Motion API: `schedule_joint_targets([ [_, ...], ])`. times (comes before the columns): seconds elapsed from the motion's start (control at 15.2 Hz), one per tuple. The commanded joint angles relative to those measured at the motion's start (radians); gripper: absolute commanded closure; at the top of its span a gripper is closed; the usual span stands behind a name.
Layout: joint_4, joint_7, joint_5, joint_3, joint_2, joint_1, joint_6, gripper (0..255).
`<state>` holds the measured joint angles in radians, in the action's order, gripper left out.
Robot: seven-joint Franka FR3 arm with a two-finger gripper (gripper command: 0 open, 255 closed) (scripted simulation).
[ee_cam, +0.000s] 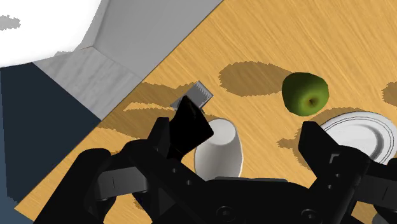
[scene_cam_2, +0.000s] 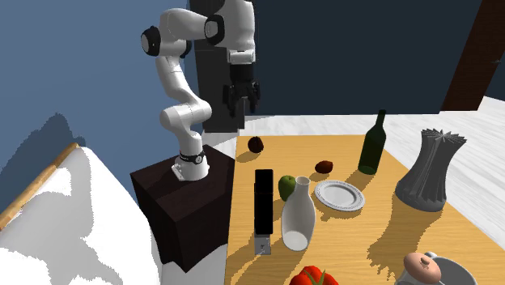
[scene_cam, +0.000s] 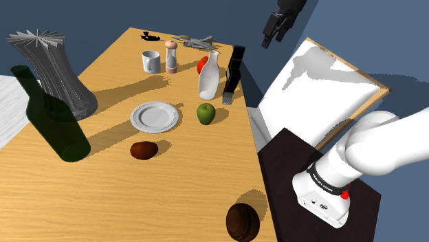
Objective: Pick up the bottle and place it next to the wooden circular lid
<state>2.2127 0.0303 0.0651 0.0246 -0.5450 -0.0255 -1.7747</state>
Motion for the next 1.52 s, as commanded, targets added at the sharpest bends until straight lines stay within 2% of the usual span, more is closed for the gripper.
schedule_joint_targets([
  [0.0,-0.013,-0.003,-0.004,-0.003,0.062,-0.001,-0.048,0],
  [0.66,-0.219,0.0,-0.032,-0.016,0.434,-0.004,-0.205,0],
  [1.25,-0.51,0.009,-0.065,-0.019,0.773,-0.009,-0.244,0],
  [1.45,-0.487,0.009,-0.065,-0.019,0.786,-0.009,-0.28,0],
])
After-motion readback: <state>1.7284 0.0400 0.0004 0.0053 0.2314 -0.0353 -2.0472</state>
